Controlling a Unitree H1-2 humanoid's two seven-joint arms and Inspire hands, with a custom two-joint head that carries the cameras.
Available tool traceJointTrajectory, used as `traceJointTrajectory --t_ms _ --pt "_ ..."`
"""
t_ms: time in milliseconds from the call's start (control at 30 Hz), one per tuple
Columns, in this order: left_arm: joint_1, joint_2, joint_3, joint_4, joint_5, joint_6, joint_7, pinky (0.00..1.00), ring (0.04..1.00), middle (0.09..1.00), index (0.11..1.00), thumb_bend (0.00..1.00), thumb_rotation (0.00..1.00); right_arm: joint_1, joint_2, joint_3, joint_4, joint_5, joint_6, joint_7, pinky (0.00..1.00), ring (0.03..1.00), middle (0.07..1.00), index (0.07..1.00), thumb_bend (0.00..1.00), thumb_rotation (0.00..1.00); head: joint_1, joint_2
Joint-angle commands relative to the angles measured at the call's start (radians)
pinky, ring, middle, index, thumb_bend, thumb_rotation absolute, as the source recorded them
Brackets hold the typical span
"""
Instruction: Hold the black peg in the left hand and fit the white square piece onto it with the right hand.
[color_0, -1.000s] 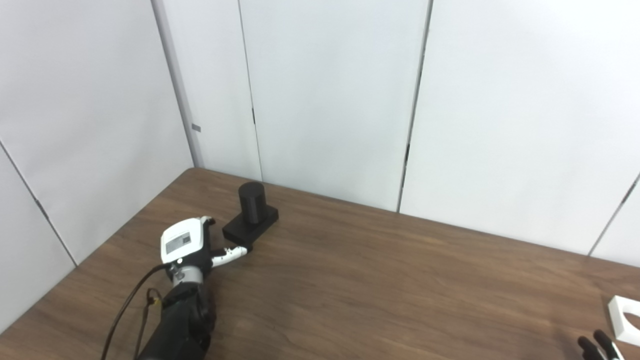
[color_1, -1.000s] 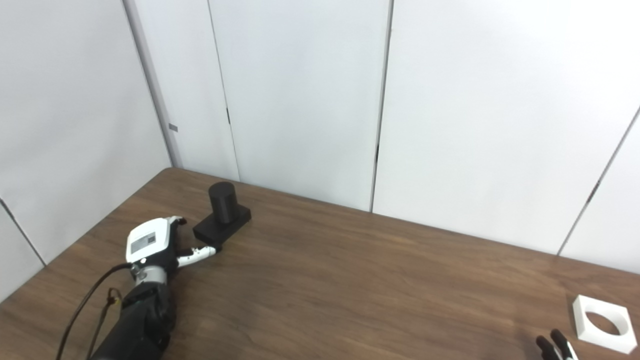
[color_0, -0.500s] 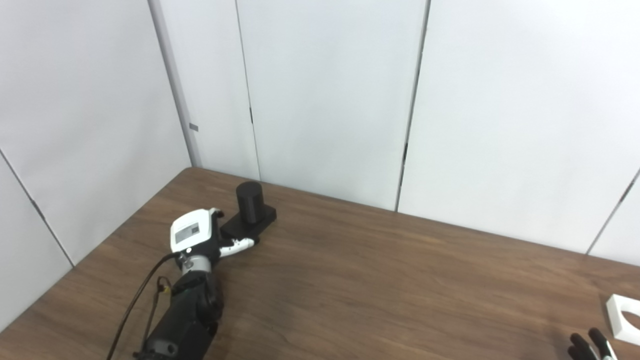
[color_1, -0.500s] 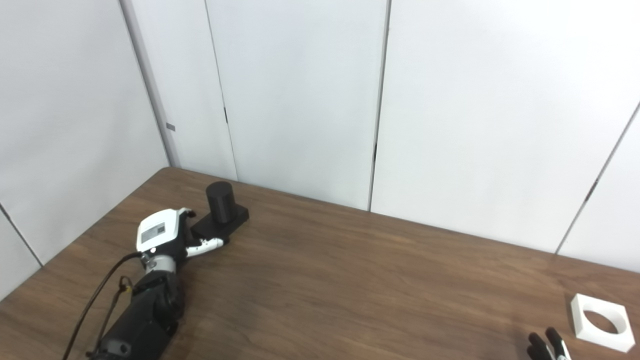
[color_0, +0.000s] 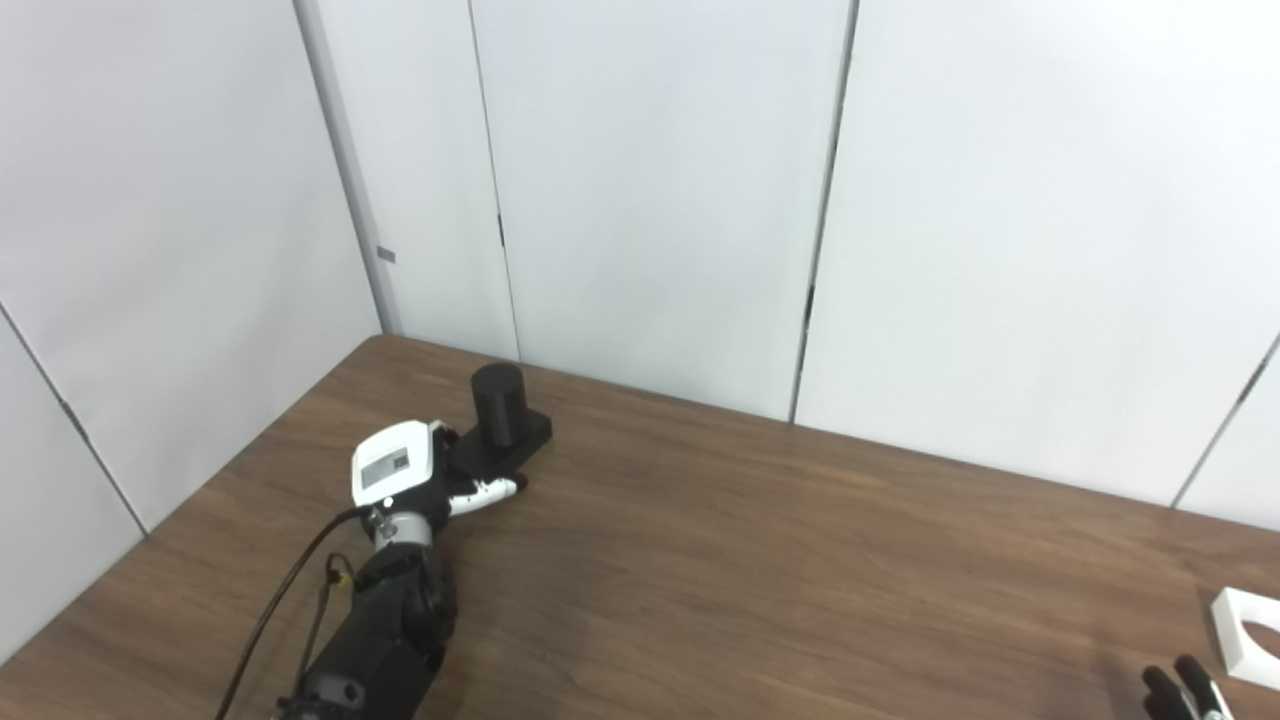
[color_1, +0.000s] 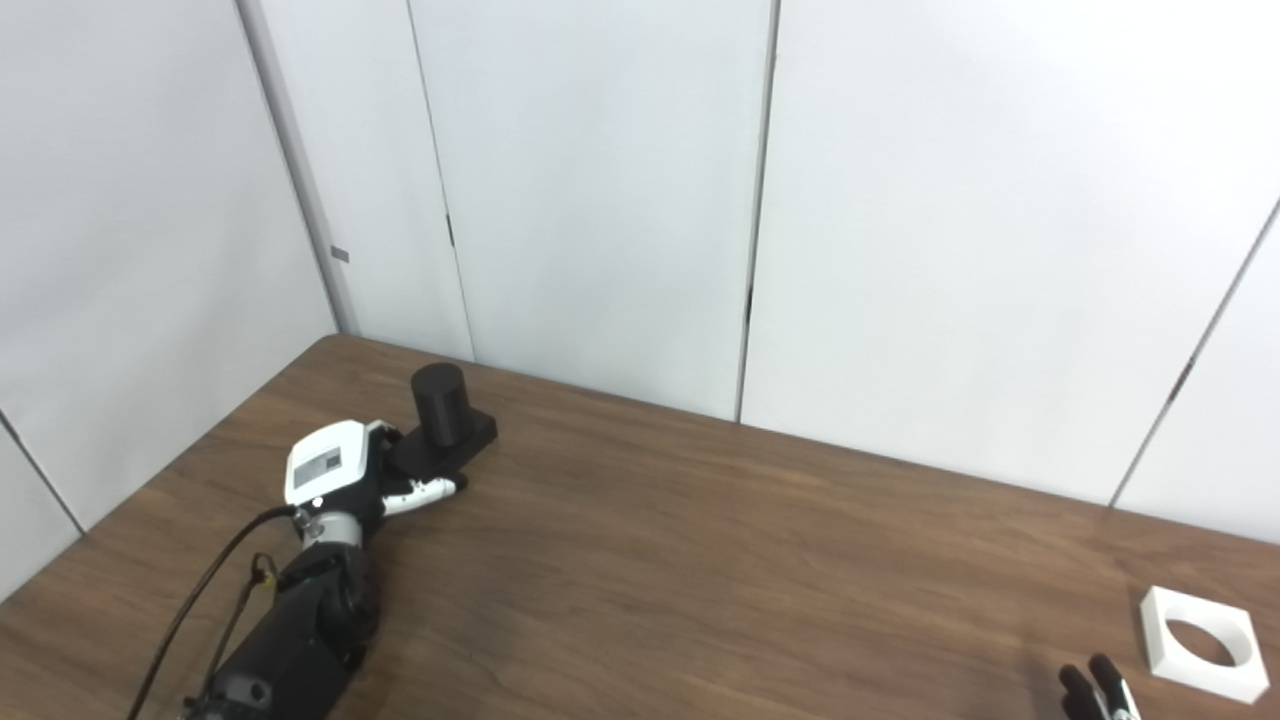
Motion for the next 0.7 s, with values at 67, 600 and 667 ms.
traceJointTrajectory --t_ms 67,600,667 --pt "-0.050 0.025 -0.005 -0.018 0.015 0.000 0.048 0.87 0.832 0.784 0.600 0.82 0.48 0.073 0.008 0.009 -0.030 0.006 -0.011 0.003 1.00 1.000 0.968 1.000 0.69 0.97 0.003 0.003" --pt "-0.023 0.015 0.015 -0.022 -0.038 -0.101 0.193 0.83 0.769 0.689 0.479 0.51 0.05 0.072 0.005 0.007 -0.029 0.009 -0.010 0.004 1.00 1.000 0.971 1.000 0.67 0.98 0.004 0.009" --pt "-0.019 0.016 0.014 -0.031 -0.041 -0.102 0.186 0.84 0.773 0.690 0.479 0.51 0.05 0.071 0.004 0.007 -0.029 0.011 -0.010 0.005 1.00 1.000 0.969 1.000 0.66 0.98 0.004 0.009"
